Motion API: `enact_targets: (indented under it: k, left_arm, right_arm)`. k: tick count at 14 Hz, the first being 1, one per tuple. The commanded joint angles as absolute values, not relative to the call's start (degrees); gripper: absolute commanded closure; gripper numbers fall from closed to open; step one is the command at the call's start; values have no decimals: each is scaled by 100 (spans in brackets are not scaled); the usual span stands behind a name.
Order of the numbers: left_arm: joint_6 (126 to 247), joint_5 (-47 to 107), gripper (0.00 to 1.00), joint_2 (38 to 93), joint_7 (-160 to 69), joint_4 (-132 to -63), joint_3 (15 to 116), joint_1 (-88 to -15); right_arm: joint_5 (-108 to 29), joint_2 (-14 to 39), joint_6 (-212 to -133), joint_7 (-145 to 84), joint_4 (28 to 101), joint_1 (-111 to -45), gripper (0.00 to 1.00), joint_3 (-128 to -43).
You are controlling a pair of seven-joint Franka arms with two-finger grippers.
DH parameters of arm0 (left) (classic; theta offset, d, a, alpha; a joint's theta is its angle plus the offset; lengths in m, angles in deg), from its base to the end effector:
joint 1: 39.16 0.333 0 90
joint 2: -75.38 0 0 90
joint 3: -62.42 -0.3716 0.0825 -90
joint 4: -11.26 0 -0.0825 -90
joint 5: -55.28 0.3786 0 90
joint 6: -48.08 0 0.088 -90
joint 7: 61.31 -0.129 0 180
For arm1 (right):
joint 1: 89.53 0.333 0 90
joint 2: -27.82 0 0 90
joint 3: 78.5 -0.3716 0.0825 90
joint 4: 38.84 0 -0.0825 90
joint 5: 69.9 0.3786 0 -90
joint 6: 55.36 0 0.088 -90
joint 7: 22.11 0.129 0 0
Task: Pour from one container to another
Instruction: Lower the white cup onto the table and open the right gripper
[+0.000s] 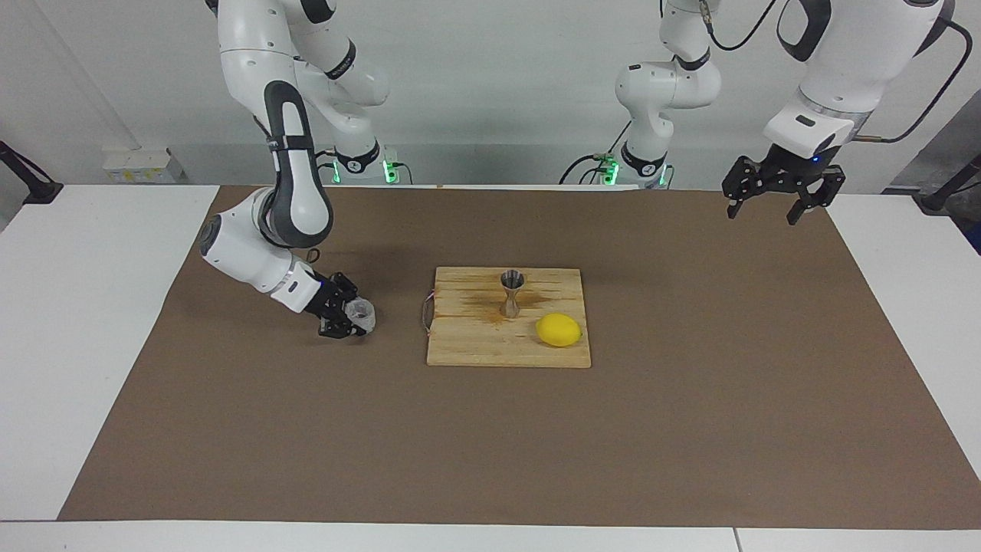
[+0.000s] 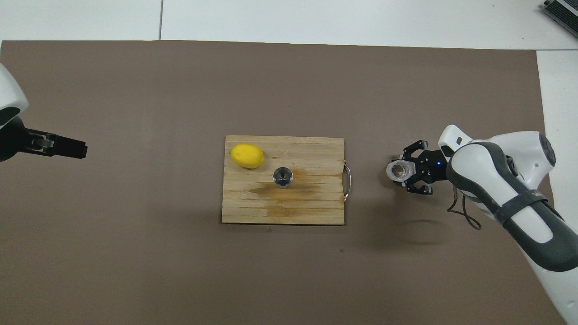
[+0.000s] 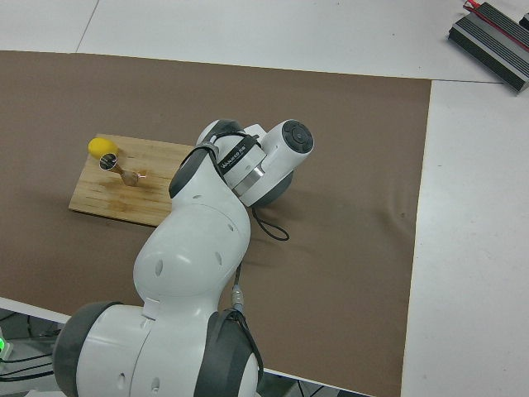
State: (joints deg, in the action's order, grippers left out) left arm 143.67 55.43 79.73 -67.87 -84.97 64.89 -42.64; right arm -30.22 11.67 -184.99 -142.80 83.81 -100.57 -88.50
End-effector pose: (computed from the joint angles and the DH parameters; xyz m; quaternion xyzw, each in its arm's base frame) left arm 0.5284 -0.0558 0.6567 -0.9935 0.1090 -0.0323 0.0031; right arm 0.5685 0.0148 0.3053 -0.6732 -0.6853 -0.1948 0.1980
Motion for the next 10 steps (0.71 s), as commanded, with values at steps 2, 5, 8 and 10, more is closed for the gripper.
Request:
enact_targets:
  k: [2,5,8,10]
  left_arm:
    - [14415,5545,0,7960,-6860,-8498,6453,-4303]
    - [14415,5545,0,7960,-6869,-8507,6453,-4303]
    - [14423,5554,0,7960,-6869,-8507,6462,-4321]
    - [14423,5554,0,7960,-6860,-8507,6462,-4321]
  right_arm:
    - [-2816,1164,-18596,-14489,8403,-10139,14,-8931]
    - [-2763,1182,-18702,-14524,8403,-10122,0,-8931]
    - [-2763,1453,-18693,-14445,8394,-10078,0,-8923]
    - [-2850,1735,-18658,-14236,8386,-10043,0,-8914]
